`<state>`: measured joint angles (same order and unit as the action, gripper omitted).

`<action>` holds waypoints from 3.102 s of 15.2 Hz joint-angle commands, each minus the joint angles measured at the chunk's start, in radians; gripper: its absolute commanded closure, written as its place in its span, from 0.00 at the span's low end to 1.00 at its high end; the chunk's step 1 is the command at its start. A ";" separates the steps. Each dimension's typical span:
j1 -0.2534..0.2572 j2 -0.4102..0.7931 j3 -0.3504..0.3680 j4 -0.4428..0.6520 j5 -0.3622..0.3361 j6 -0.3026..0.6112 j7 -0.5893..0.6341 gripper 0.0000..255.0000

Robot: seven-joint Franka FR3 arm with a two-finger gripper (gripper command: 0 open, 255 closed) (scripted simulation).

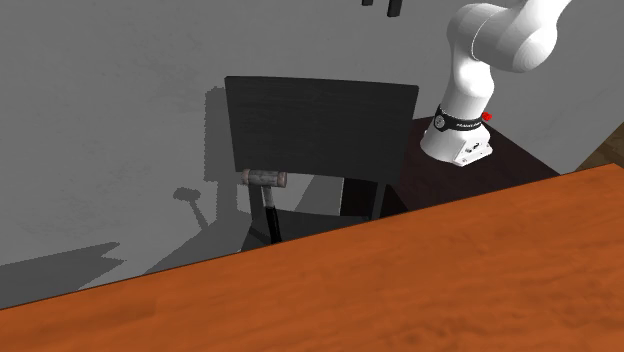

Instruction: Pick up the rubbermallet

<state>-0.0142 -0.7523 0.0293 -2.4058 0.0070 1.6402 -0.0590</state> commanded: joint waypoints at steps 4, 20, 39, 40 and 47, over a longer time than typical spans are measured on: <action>-0.002 0.098 0.018 0.002 0.015 0.089 0.037 0.00; -0.011 0.707 0.082 0.223 0.037 0.442 0.220 0.00; 0.010 1.244 0.071 0.590 0.015 0.589 0.332 0.00; 0.010 1.249 0.071 0.588 0.015 0.595 0.332 0.00; 0.010 1.249 0.071 0.589 0.015 0.594 0.332 1.00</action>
<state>-0.0042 0.4965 0.0997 -1.8162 0.0219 2.2345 0.2730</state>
